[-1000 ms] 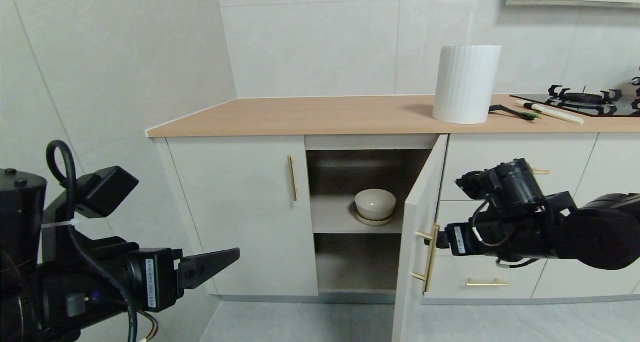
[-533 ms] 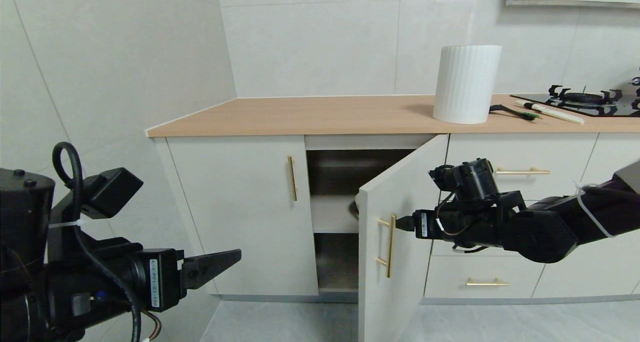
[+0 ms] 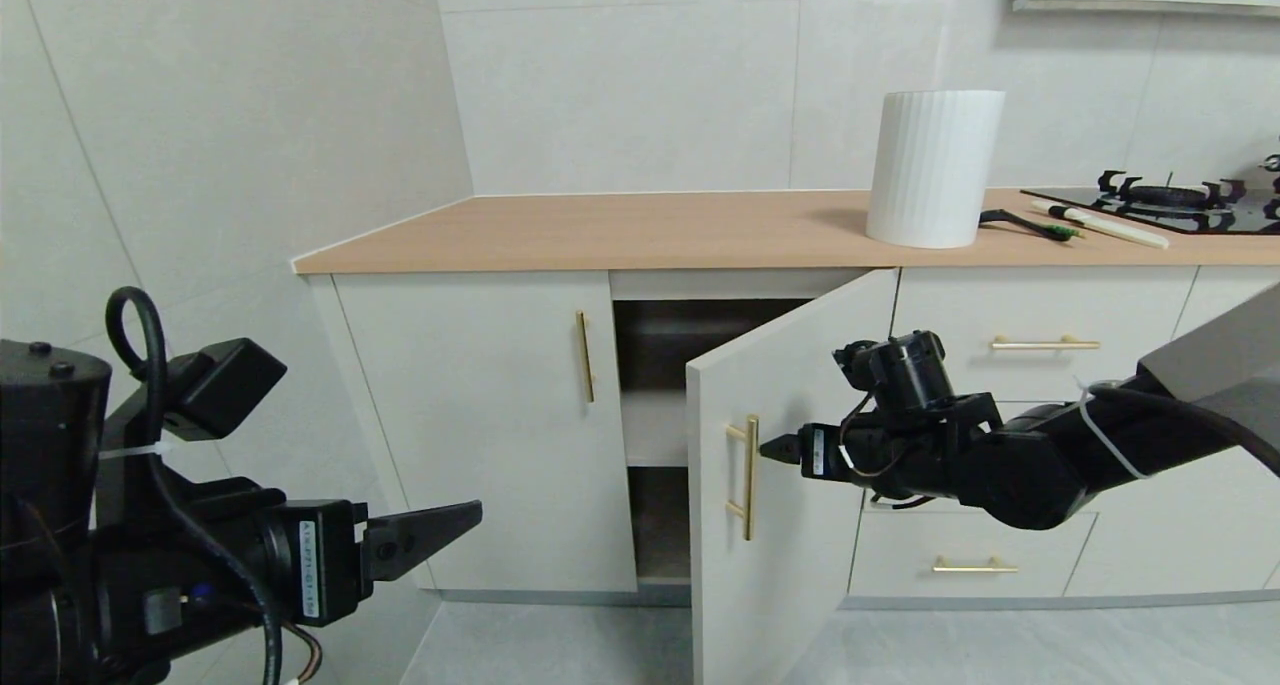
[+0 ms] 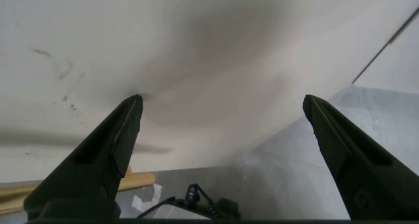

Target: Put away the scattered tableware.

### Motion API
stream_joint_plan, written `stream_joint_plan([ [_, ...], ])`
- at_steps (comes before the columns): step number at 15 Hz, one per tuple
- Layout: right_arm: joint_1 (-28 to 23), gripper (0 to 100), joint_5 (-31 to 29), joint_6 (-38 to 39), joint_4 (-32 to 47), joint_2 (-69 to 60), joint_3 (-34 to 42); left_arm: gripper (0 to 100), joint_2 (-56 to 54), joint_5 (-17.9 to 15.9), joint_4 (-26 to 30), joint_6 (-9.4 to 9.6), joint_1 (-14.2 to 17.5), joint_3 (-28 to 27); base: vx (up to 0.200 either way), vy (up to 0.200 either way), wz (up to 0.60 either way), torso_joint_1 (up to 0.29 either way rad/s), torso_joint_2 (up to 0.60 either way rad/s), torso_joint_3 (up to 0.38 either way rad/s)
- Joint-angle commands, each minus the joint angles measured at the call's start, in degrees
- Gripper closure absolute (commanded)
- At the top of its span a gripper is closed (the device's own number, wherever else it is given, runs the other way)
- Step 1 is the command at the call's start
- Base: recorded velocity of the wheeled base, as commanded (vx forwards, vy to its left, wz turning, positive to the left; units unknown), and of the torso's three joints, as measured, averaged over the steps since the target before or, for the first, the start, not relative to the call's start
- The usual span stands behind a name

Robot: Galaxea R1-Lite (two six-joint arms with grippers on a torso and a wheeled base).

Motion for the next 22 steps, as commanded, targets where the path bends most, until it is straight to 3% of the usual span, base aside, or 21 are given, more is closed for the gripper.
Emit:
stream_joint_plan([
  [1, 0.08, 0, -0.23, 0.1, -0.01, 1.55, -0.85, 0, -0.01, 0.0, 0.06, -0.03, -0.03, 0.06, 0.0, 0.0, 0.0, 0.0, 0.0, 0.0],
  [6, 0.52, 0, -0.58, 3.26, -0.01, 4.54, -3.92, 0, -0.19, -1.59, 0.14, -0.03, -0.03, 0.15, 0.0, 0.0, 0.0, 0.0, 0.0, 0.0],
  [9, 0.52, 0, -0.5, 3.7, -0.1, 5.07, -4.36, 0, -0.01, -1.59, 0.14, -0.03, -0.03, 0.06, 0.2, 0.0, 0.0, 0.004, 0.0, 0.004],
  [12, 0.87, 0, -2.25, 7.83, -0.1, 6.03, -6.91, 0, 0.07, -1.76, 0.06, -1.97, -0.03, -0.2, 0.067, 0.0, 0.0, -0.001, 0.0, 0.001],
  [16, 0.96, 0, -2.52, 11.7, -0.1, 7.18, -9.02, 0, -0.1, -1.67, 0.06, -1.97, -0.03, -0.11, 0.0, 0.0, 0.0, 0.0, 0.0, 0.0],
  [22, 0.7, 0, -7.97, 23.13, 0.07, 14.12, -19.48, 0, -0.19, -1.5, -0.03, -1.97, 0.05, -0.2, 0.0, 0.0, 0.0, 0.0, 0.0, 0.0],
])
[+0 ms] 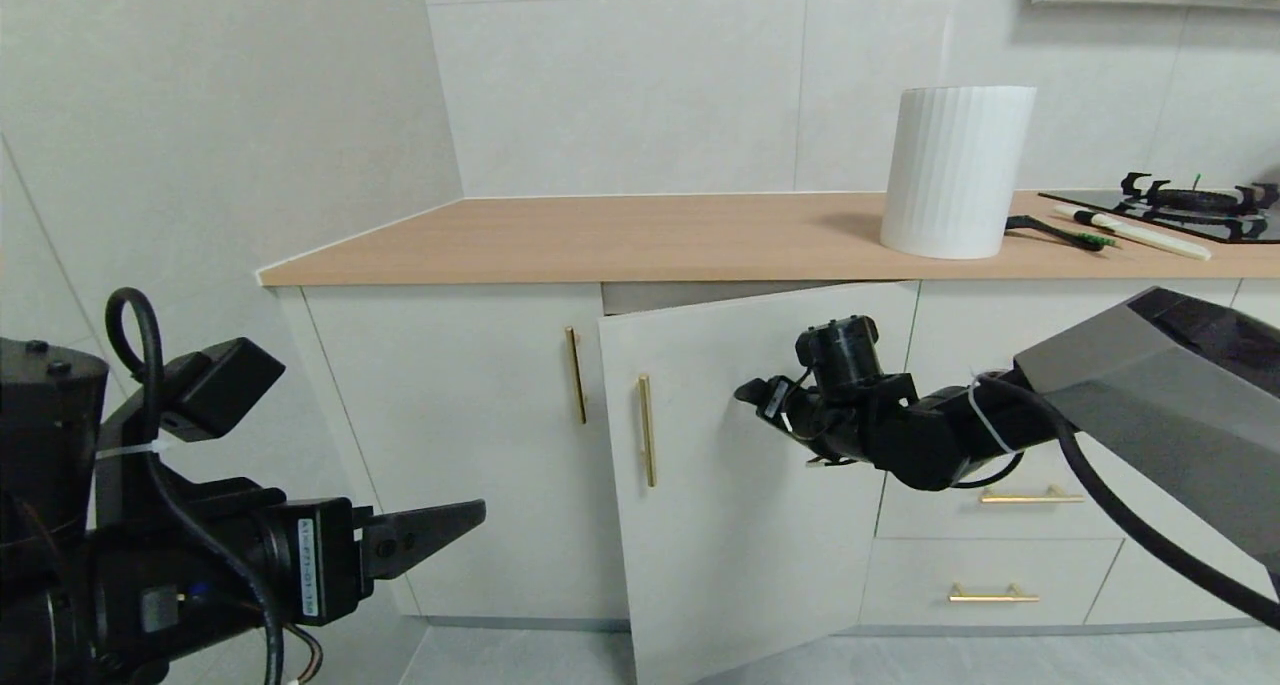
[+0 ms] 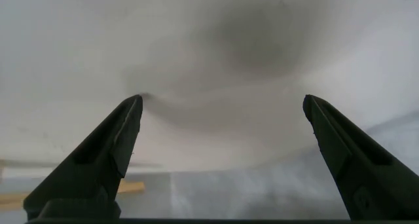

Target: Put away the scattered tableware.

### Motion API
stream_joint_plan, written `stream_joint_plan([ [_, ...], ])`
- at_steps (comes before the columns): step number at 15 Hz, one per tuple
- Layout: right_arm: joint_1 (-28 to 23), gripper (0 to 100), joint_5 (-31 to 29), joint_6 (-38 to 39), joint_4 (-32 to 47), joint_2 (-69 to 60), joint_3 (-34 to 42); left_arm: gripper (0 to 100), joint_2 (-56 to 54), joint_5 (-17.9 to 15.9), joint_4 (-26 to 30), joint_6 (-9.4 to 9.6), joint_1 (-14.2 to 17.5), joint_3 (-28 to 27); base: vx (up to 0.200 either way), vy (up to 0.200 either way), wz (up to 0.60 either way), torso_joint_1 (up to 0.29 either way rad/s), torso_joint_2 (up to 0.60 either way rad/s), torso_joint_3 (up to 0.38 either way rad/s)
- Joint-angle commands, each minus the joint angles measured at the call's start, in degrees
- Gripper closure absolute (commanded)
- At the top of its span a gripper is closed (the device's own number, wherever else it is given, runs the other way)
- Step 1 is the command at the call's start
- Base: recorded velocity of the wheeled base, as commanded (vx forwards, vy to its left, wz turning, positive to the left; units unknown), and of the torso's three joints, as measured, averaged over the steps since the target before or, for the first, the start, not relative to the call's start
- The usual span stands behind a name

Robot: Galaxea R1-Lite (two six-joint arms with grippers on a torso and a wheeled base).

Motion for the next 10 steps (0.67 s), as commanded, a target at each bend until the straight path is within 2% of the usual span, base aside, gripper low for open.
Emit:
stream_joint_plan([
  [1, -0.48, 0, -1.49, 1.85, 0.16, 3.9, -3.97, 0, -0.02, 0.06, -0.01, 0.0, -0.03, -0.04, 0.0, 0.0, 0.0, 0.0, 0.0, 0.0],
  [3, -1.36, 0, -4.21, 3.34, 0.34, 6.53, -7.31, 0, 0.07, 0.06, -0.01, 0.0, 0.05, -0.04, 0.0, 0.0, 0.0, 0.0, 0.0, 0.0],
  [10, -4.0, 0, -7.55, 5.19, 0.6, 10.31, -12.58, 0, 0.07, -0.03, -0.01, 0.0, -0.03, -0.04, 0.0, 0.0, 0.0, 0.0, 0.0, 0.0],
])
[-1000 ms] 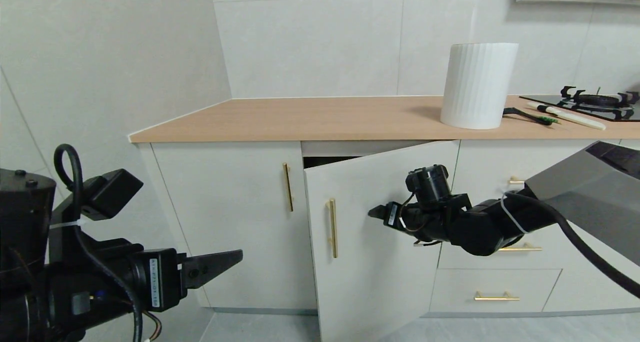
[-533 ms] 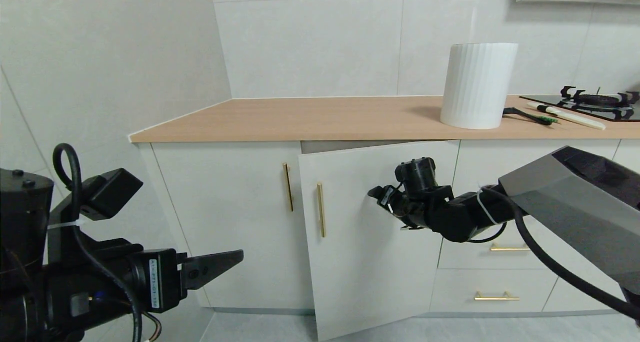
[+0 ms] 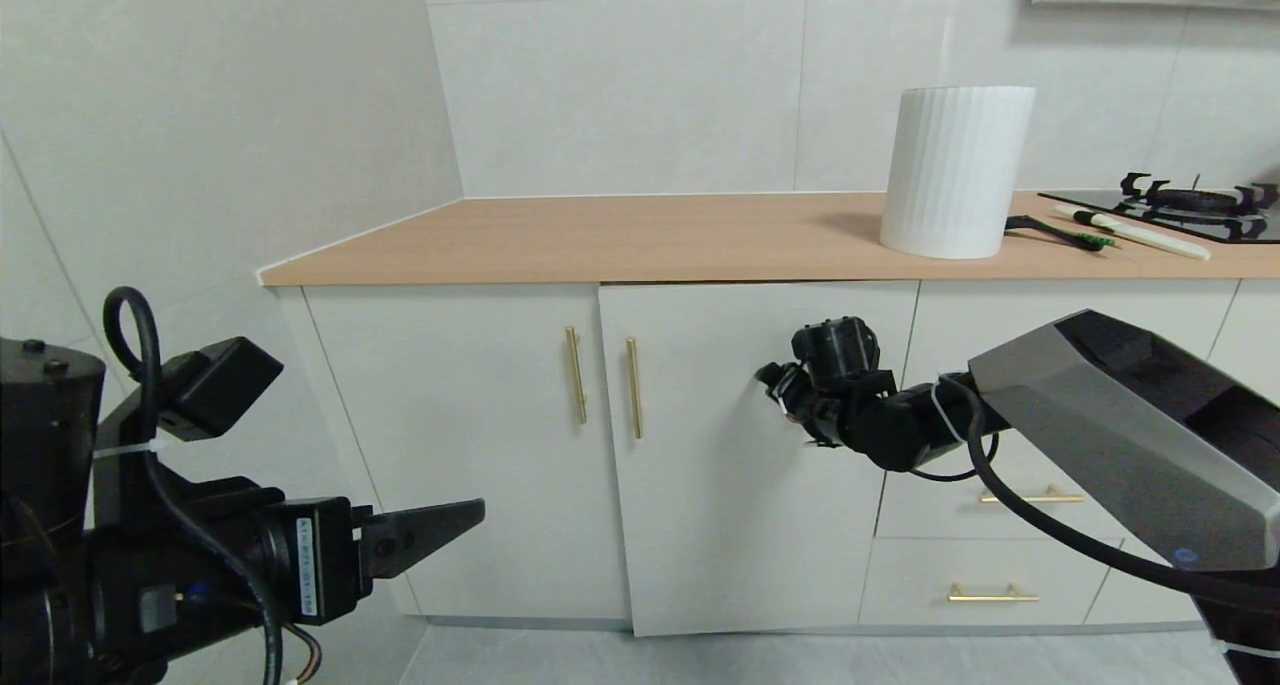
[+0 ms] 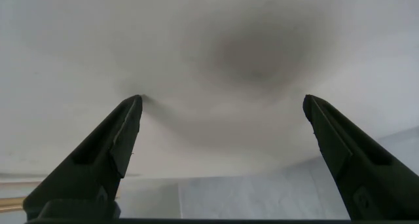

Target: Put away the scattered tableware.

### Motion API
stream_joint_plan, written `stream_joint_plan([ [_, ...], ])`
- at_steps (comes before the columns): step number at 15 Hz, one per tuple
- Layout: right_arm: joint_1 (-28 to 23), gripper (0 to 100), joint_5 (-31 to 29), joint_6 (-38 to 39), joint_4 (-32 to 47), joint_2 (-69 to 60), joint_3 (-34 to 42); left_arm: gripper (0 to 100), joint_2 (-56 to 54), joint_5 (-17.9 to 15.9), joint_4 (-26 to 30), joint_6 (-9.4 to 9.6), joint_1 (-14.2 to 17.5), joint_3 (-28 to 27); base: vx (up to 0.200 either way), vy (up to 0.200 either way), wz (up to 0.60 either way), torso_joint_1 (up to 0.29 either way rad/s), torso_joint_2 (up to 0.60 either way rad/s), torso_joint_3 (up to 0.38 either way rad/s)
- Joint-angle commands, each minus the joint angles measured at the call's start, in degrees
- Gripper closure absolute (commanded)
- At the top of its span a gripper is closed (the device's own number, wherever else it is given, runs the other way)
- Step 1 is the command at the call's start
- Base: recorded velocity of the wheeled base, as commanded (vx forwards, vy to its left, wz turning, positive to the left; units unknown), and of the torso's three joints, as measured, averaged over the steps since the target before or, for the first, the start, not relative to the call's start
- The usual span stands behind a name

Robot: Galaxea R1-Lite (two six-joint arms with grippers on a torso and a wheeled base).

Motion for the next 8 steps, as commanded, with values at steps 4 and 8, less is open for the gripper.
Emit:
stream_joint_plan([
  [4, -0.77, 0, -0.62, 0.16, -0.01, 1.72, -1.26, 0, 0.07, 0.01, 0.02, 0.0, -0.01, -0.02, 0.0, 0.0, 0.0, 0.0, 0.0, 0.0],
  [8, -1.21, 0, -3.08, 0.07, 0.17, 3.39, -3.64, 0, 0.16, 0.01, 0.02, 0.0, -0.01, -0.02, 0.0, 0.0, 0.0, 0.0, 0.0, 0.0],
])
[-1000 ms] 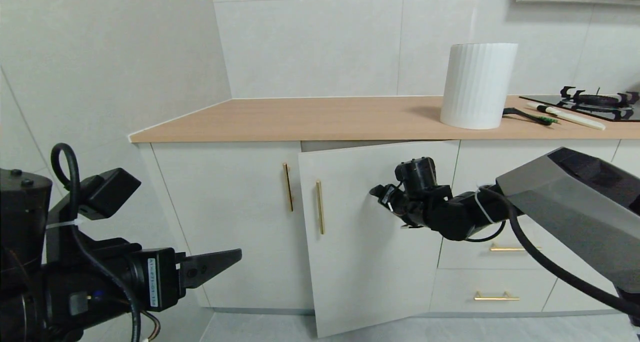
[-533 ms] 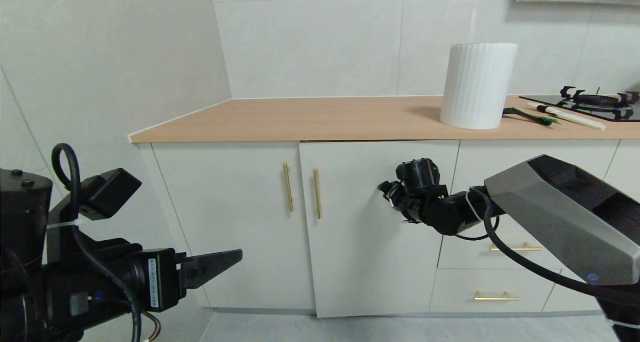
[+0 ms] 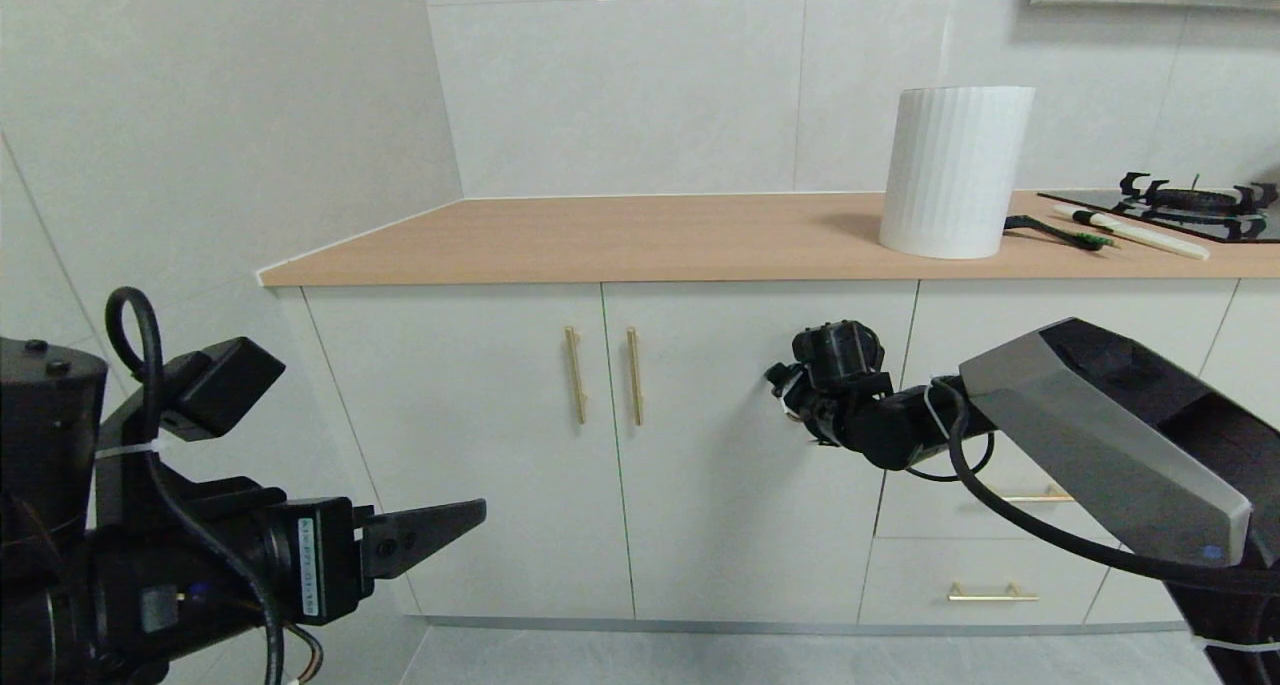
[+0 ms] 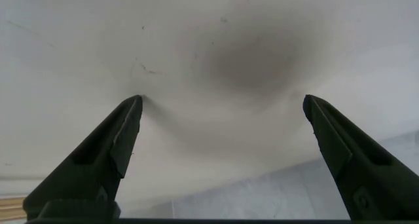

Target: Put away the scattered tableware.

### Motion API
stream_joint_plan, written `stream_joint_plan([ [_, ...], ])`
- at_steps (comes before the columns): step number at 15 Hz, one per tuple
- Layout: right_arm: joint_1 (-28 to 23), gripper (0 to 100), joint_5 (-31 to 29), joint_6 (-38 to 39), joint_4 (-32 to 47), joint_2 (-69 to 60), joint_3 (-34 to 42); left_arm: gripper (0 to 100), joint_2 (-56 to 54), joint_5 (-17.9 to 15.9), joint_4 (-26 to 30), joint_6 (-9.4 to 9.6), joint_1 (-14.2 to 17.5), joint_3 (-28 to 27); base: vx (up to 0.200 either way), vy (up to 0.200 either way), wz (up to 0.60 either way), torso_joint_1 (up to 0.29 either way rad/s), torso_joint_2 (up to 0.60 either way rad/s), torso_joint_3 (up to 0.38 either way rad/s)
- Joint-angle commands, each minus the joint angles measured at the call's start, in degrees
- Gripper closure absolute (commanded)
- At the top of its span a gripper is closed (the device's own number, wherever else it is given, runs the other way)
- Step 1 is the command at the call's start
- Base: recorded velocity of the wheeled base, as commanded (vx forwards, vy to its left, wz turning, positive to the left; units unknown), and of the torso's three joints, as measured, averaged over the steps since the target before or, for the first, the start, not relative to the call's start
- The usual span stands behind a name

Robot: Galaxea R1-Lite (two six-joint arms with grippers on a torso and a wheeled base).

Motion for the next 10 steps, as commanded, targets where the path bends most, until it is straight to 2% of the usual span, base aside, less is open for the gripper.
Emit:
stream_joint_plan([
  [1, -0.25, 0, -0.18, 0.0, -0.23, 0.73, -0.71, 0, 0.14, 0.04, 0.02, 0.0, -0.01, 0.11, 0.0, 0.0, 0.0, 0.0, 0.0, 0.0],
  [5, -0.25, 0, -0.18, -0.09, 1.26, -0.32, -0.18, 0, 0.14, 0.04, 0.02, 0.0, -0.01, 0.11, 0.0, 0.0, 0.0, 0.0, 0.0, 0.0],
  [6, 0.37, 0, 0.52, -0.09, 4.25, -2.78, 1.22, 0, 0.14, 0.04, 0.02, -0.09, -0.01, 0.11, 0.0, 0.0, 0.0, 0.0, 0.0, 0.0],
  [8, 3.09, 0, 3.51, -1.06, 5.31, -10.87, 9.13, 0, -0.21, 0.21, -0.42, 0.0, 0.08, 0.19, 0.0, 0.0, 0.0, 0.0, 0.0, 0.0],
  [10, 5.29, 0, 6.15, -5.45, 5.22, -22.3, 18.8, 0, -1.7, 0.48, -2.44, 0.08, 0.25, 0.63, 0.0, 0.0, 0.0, 0.0, 0.0, 0.0],
])
